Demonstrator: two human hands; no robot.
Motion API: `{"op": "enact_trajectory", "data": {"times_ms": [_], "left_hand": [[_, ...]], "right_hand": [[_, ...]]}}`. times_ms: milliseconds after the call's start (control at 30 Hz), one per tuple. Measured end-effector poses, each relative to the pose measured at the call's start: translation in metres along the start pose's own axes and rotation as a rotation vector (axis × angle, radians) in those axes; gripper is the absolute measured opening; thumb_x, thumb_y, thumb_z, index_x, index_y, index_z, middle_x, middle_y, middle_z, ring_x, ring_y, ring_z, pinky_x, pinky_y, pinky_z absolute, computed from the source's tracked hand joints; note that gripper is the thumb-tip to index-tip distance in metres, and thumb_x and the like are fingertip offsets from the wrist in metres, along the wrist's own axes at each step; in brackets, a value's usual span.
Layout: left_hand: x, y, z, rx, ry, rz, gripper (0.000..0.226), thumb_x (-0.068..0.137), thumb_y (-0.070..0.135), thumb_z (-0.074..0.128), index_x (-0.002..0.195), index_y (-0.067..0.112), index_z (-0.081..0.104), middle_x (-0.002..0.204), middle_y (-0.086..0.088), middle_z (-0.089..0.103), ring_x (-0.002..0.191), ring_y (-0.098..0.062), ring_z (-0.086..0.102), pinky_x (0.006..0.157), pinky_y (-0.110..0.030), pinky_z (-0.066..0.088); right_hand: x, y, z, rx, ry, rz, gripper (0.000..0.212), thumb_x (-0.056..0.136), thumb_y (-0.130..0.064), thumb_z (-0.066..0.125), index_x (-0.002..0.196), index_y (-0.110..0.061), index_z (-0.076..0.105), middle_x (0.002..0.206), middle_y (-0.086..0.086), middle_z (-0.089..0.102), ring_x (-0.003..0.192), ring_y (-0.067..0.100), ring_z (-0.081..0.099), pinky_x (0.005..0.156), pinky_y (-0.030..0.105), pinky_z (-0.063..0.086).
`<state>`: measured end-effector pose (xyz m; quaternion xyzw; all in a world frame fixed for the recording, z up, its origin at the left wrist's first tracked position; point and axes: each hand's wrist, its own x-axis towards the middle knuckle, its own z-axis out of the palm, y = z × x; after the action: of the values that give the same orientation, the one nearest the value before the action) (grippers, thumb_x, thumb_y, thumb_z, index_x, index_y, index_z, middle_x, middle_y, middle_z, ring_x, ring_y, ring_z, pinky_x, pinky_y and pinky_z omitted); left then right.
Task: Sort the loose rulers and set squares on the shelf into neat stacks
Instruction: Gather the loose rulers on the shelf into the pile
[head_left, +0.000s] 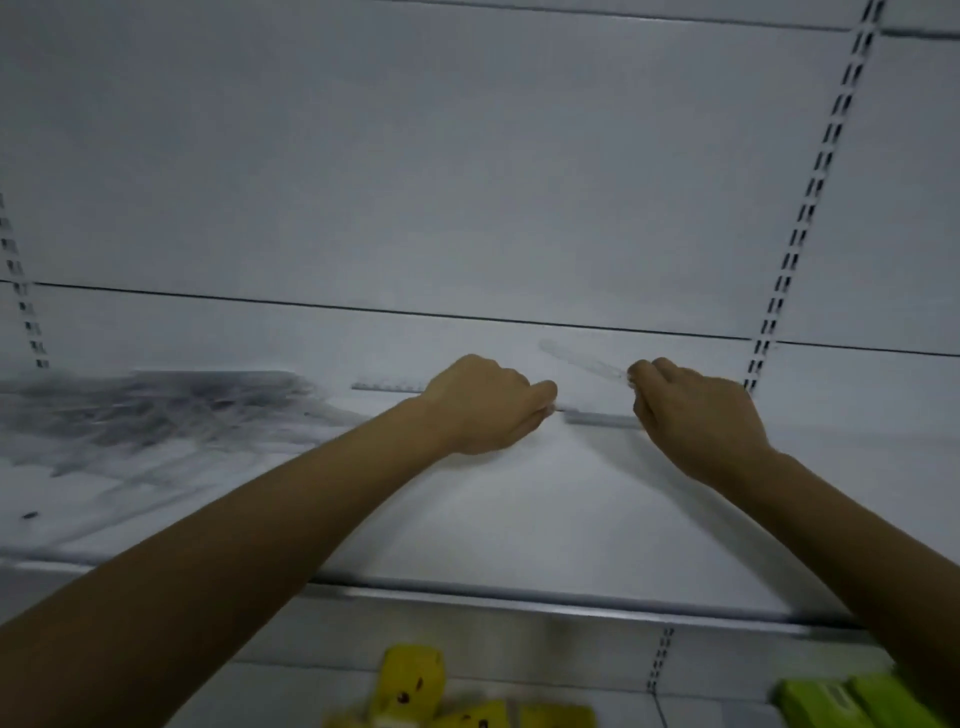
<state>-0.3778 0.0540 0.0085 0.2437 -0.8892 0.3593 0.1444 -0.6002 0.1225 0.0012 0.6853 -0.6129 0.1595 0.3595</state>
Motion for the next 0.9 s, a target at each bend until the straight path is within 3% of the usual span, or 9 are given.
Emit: {"op": "enact_trajectory", "data": {"times_ms": [167,267,400,467,533,600,733,800,900], "left_hand": [[0.067,0.045,0.000,-0.043,0.067,-0.081,0.033,0.101,0.036,0.022,0.107,0.016,0.047,0.078,-0.001,0.058,0.058,-0.026,0.045,0.049,-0.028,0.021],[0.092,0.057,0.007,-0.105,0.138,-0.189,0.031,0.100,0.034,0.027,0.102,0.014,0.051,0.075,-0.002,0.061,0.053,-0.026,0.046,0.046,-0.026,0.018],[0.094,0.067,0.027,-0.106,0.141,-0.185,0.036,0.093,0.034,0.029,0.084,0.014,0.058,0.056,0.000,0.056,0.037,-0.024,0.046,0.042,-0.021,0.022],[0.089,0.069,0.041,-0.059,0.100,-0.128,0.034,0.089,0.033,0.032,0.080,0.016,0.060,0.053,0.000,0.054,0.036,-0.022,0.047,0.041,-0.021,0.022],[0.084,0.066,0.048,-0.025,0.096,-0.103,0.033,0.088,0.032,0.034,0.080,0.016,0.061,0.055,0.000,0.055,0.036,-0.022,0.048,0.041,-0.022,0.022],[0.082,0.061,0.051,-0.037,0.105,-0.136,0.034,0.088,0.032,0.033,0.082,0.015,0.062,0.056,0.000,0.056,0.038,-0.024,0.049,0.041,-0.023,0.022],[0.084,0.058,0.059,-0.038,0.087,-0.178,0.035,0.087,0.032,0.031,0.080,0.015,0.060,0.056,-0.002,0.057,0.039,-0.026,0.051,0.042,-0.023,0.020],[0.084,0.061,0.059,-0.039,0.073,-0.171,0.035,0.087,0.032,0.031,0.080,0.014,0.061,0.056,-0.003,0.058,0.039,-0.026,0.051,0.043,-0.023,0.021],[0.086,0.065,0.054,-0.029,0.119,-0.168,0.034,0.086,0.030,0.035,0.083,0.013,0.064,0.059,-0.002,0.060,0.042,-0.025,0.053,0.044,-0.022,0.024]], "right_hand": [[-0.013,0.079,0.007,-0.123,-0.100,0.022,0.027,0.096,-0.018,0.047,0.122,-0.025,0.051,0.094,-0.003,0.066,0.080,0.021,0.060,0.055,0.027,0.035],[-0.003,0.096,0.022,-0.058,-0.081,0.016,0.024,0.087,-0.011,0.057,0.107,-0.021,0.064,0.096,0.000,0.066,0.086,0.024,0.061,0.058,0.028,0.041],[0.005,0.080,0.046,0.077,0.029,-0.085,0.018,0.058,-0.002,0.080,0.071,-0.014,0.074,0.069,0.004,0.063,0.061,0.026,0.059,0.046,0.026,0.041],[0.003,0.067,0.061,0.149,-0.068,-0.093,0.007,0.069,-0.009,0.075,0.074,-0.014,0.074,0.073,0.004,0.063,0.067,0.027,0.060,0.052,0.028,0.039],[0.003,0.062,0.074,0.281,-0.229,0.022,0.019,0.089,-0.022,0.055,0.091,-0.016,0.073,0.091,0.004,0.062,0.082,0.025,0.059,0.061,0.029,0.036],[0.002,0.064,0.075,0.401,-0.361,0.084,0.028,0.092,-0.028,0.046,0.102,-0.019,0.071,0.101,0.002,0.061,0.090,0.023,0.058,0.067,0.030,0.040],[0.000,0.067,0.062,0.663,-0.245,0.187,0.035,0.096,-0.037,0.037,0.104,-0.018,0.065,0.100,0.001,0.067,0.090,0.020,0.060,0.079,0.035,0.048],[0.000,0.062,0.054,0.987,-0.225,0.291,0.038,0.093,-0.050,0.042,0.101,-0.019,0.064,0.093,0.000,0.069,0.085,0.016,0.063,0.077,0.033,0.050],[0.001,0.049,0.051,1.281,-0.231,0.370,0.013,0.085,-0.027,0.067,0.096,-0.020,0.066,0.082,0.005,0.069,0.077,0.017,0.067,0.075,0.032,0.054]]}}
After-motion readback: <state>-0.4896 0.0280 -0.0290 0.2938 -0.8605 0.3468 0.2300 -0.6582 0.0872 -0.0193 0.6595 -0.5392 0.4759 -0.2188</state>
